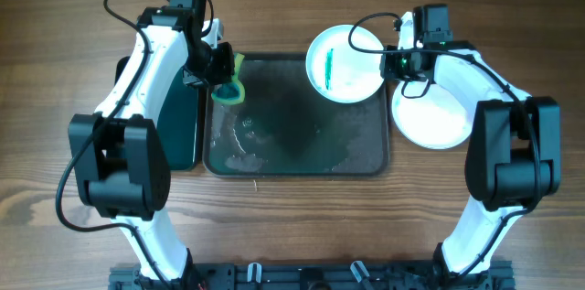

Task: Clean dirty plates on tray and stack at the side
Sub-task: 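Grasp the remaining top plate rim with right gripper and pull it down, then scrub the third plate with the sponge in left gripper while right holds it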

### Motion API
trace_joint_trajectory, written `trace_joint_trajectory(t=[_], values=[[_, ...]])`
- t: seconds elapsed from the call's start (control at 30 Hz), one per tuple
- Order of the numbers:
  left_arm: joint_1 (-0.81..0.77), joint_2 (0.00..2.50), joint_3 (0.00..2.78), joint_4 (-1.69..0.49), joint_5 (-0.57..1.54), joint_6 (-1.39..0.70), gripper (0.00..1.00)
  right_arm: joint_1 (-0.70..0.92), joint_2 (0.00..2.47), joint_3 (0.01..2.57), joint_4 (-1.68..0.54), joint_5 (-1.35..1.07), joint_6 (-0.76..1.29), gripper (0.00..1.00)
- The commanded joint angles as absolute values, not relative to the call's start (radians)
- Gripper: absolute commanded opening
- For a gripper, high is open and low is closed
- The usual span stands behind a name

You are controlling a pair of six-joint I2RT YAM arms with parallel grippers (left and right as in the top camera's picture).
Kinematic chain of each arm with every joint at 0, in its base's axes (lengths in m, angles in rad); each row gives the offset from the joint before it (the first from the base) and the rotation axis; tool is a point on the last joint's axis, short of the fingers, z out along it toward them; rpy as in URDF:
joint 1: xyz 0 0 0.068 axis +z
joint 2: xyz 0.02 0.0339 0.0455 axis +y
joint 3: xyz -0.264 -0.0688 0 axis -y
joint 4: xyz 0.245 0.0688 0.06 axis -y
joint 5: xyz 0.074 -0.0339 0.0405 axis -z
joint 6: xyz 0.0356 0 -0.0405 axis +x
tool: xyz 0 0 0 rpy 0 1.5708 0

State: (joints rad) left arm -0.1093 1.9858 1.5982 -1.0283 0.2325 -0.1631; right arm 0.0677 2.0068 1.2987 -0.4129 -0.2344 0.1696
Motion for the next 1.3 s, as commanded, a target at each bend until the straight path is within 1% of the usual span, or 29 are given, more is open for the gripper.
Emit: trace_joint_trajectory(t=[0.0, 0.07, 0.27, 0.43, 0.5, 0.57, 0.67, 0.73, 0.8, 0.83, 0.87, 0.9, 0.97, 1.03, 1.07, 1.1, 1.13, 1.27], values=[[-0.109, 1.964, 1.609, -1.025, 0.234, -0.173, 0.04, 0.072, 2.008, 1.305, -0.412, -0.226, 0.157, 0.11], [-0.109, 1.964, 1.609, -1.025, 0.233, -0.173, 0.04, 0.072, 1.980, 1.305, -0.419, -0.226, 0.157, 0.04], [-0.109, 1.964, 1.609, -1.024, 0.233, -0.173, 0.04, 0.103, 1.857, 1.305, -0.509, -0.252, 0.162, 0.04], [-0.109, 1.964, 1.609, -1.024, 0.234, -0.173, 0.04, 0.224, 1.857, 1.303, -0.651, -0.260, 0.293, 0.04], [-0.109, 1.964, 1.609, -1.026, 0.234, -0.173, 0.04, 0.289, 1.859, 1.300, -0.681, -0.260, 0.396, 0.04], [-0.109, 1.964, 1.609, -1.028, 0.234, -0.173, 0.04, 0.344, 1.869, 1.300, -0.684, -0.259, 0.446, 0.04], [-0.109, 1.964, 1.609, -1.026, 0.234, -0.173, 0.04, 0.402, 1.908, 1.300, -0.654, -0.260, 0.462, 0.04], [-0.109, 1.964, 1.609, -1.026, 0.234, -0.173, 0.04, 0.415, 1.945, 1.300, -0.640, -0.269, 0.476, 0.04], [-0.109, 1.964, 1.609, -1.026, 0.234, -0.173, 0.04, 0.416, 1.991, 1.300, -0.606, -0.328, 0.474, 0.04], [-0.109, 1.964, 1.609, -1.026, 0.234, -0.173, 0.04, 0.414, 2.009, 1.300, -0.587, -0.357, 0.474, 0.06], [-0.109, 1.964, 1.609, -1.026, 0.234, -0.173, 0.04, 0.414, 2.022, 1.300, -0.569, -0.375, 0.475, 0.14], [-0.109, 1.964, 1.609, -1.026, 0.234, -0.173, 0.04, 0.414, 2.030, 1.300, -0.556, -0.383, 0.480, 0.20], [-0.114, 1.964, 1.607, -1.026, 0.234, -0.173, 0.04, 0.414, 2.043, 1.300, -0.542, -0.383, 0.501, 0.22], [-0.126, 1.964, 1.601, -1.026, 0.234, -0.173, 0.04, 0.413, 2.061, 1.300, -0.535, -0.387, 0.509, 0.20], [-0.135, 1.964, 1.596, -1.025, 0.234, -0.173, 0.04, 0.412, 2.069, 1.300, -0.535, -0.387, 0.526, 0.15], [-0.144, 1.964, 1.588, -1.024, 0.234, -0.174, 0.04, 0.410, 2.073, 1.300, -0.535, -0.391, 0.527, 0.08], [-0.155, 1.964, 1.578, -1.025, 0.233, -0.186, 0.04, 0.410, 2.075, 1.300, -0.535, -0.391, 0.527, 0.04], [-0.183, 1.964, 1.532, -1.014, 0.225, -0.266, 0.04, 0.410, 2.075, 1.300, -0.533, -0.390, 0.542, 0.04]])
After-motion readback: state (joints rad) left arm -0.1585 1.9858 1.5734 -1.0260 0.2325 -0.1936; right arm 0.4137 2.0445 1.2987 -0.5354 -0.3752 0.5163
